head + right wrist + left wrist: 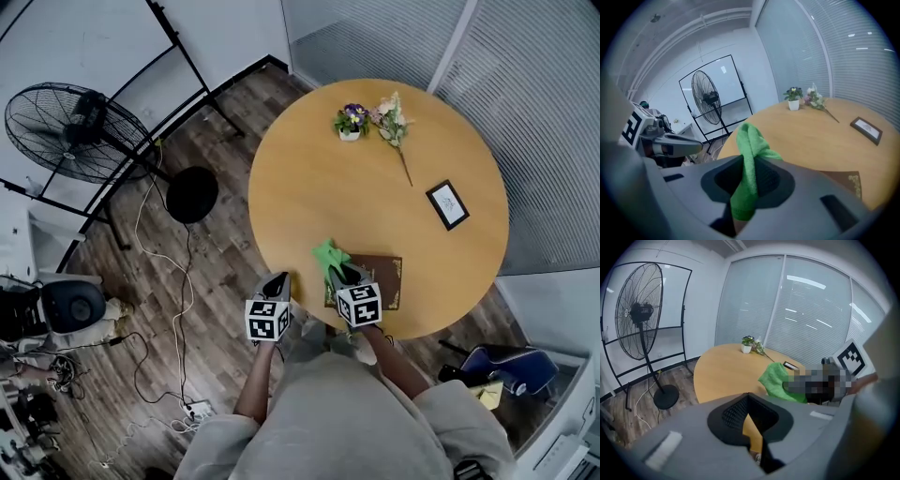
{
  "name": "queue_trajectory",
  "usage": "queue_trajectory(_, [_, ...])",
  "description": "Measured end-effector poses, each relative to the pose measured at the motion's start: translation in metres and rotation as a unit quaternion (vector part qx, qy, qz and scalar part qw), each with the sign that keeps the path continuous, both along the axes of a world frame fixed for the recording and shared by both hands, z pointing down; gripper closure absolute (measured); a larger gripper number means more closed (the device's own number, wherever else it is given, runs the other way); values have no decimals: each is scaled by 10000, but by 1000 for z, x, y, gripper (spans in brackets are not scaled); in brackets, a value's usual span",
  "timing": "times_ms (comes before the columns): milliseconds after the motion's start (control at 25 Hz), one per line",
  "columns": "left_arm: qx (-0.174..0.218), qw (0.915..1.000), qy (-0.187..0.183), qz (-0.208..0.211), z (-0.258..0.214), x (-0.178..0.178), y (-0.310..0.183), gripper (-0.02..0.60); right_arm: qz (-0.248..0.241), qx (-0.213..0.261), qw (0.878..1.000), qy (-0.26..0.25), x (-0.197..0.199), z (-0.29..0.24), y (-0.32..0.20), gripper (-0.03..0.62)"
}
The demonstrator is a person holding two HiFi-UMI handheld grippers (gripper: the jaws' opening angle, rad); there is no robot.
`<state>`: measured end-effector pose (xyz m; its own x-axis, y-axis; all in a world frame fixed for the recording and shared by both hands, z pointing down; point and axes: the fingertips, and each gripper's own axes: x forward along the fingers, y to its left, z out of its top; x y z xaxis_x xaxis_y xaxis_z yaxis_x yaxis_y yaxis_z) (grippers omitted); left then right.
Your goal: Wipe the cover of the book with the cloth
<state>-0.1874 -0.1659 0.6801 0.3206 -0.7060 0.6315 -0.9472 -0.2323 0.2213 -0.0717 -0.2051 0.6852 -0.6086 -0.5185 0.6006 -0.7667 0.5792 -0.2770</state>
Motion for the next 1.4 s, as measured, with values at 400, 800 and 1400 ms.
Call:
queue_trajectory(400, [0,10000,-20,58,0,-1,-6,574,134,-475,9986,200,7,37,-5,522])
queue_trajectory(800, [30,9997,-20,247,-3,11,-11,574,383,-596,9974,124,21,38,-7,522])
queue_trajectory(1400, [63,9976,39,692,-2,52,-24,574,944,-613,9934,211,81,41,-10,522])
